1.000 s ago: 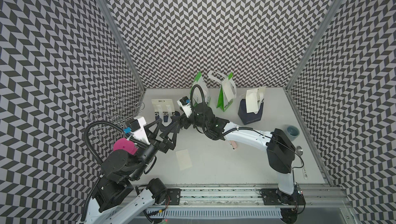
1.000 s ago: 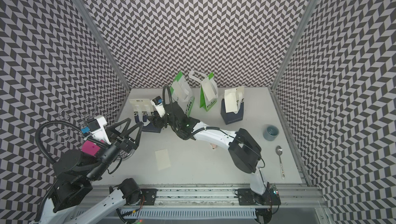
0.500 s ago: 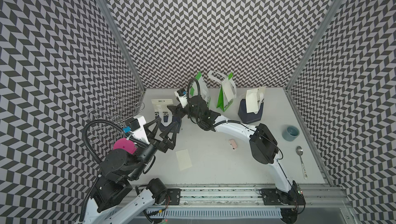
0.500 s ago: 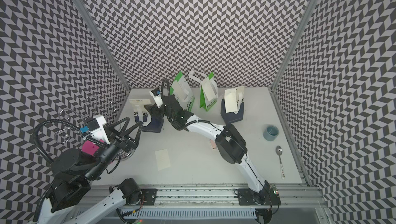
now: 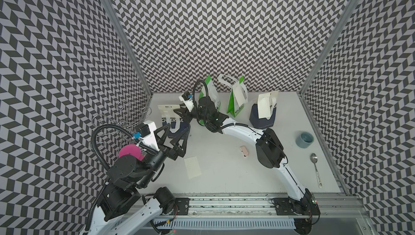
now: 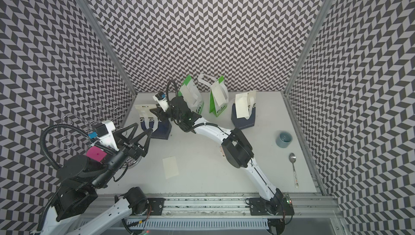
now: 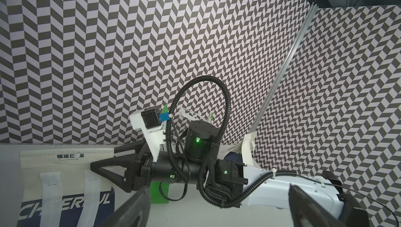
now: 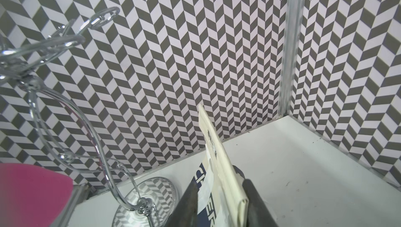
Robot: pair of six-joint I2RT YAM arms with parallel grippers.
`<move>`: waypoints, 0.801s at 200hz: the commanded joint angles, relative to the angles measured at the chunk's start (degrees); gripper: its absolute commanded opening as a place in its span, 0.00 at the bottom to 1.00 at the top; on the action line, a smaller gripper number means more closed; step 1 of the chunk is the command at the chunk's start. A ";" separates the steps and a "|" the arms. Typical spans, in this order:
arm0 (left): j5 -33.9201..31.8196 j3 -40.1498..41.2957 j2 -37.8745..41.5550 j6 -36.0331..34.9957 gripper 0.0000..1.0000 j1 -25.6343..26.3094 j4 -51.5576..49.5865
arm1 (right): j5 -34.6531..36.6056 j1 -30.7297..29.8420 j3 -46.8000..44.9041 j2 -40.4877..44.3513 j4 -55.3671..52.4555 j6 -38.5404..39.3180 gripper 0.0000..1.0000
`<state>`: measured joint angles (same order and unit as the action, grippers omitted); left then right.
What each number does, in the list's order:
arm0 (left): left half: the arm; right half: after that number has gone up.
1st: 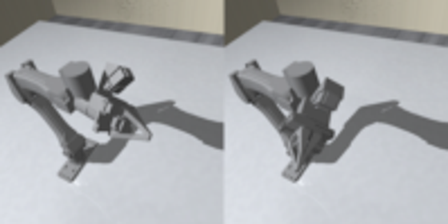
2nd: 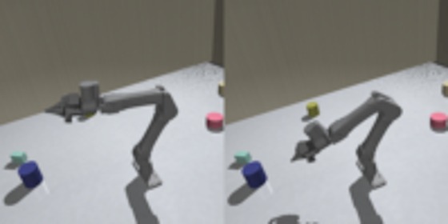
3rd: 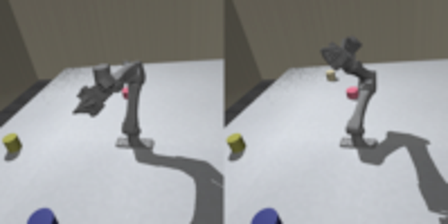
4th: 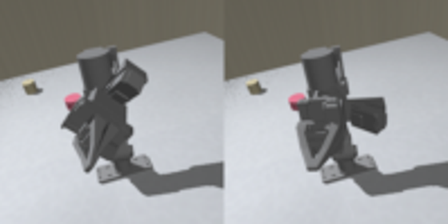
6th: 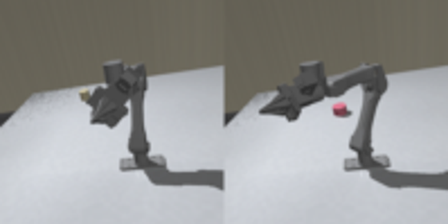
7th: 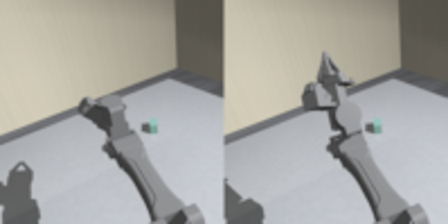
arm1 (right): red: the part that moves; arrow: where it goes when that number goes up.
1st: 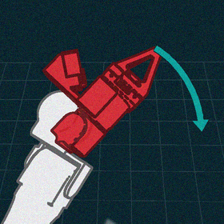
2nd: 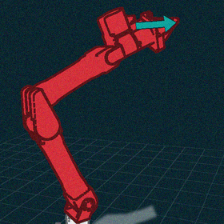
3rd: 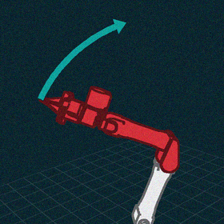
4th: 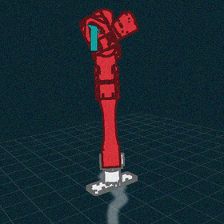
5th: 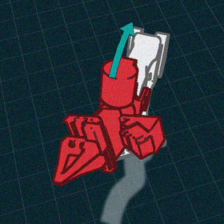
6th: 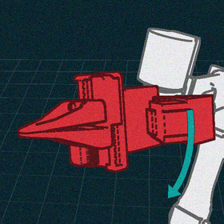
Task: Staple the receipts to the bags
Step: Pick up the takeout bag from the center of the board.
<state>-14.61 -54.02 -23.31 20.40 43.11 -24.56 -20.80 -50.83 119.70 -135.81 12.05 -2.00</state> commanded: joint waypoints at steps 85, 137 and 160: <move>2.87 1.01 -1.11 -1.61 0.99 0.19 2.81 | -11.80 -0.50 -16.65 13.83 10.12 4.22 0.00; 7.69 -0.03 -1.58 -1.09 0.99 0.19 5.79 | -13.61 1.01 -36.19 31.28 9.69 7.90 0.00; 9.20 0.22 -1.58 -0.75 0.99 0.14 7.04 | -17.93 4.51 -44.99 37.83 10.97 6.88 0.00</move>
<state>-8.14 -53.15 -24.88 19.14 43.11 -20.99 -33.67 -49.76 81.23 -104.31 18.79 3.88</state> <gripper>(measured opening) 0.987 0.048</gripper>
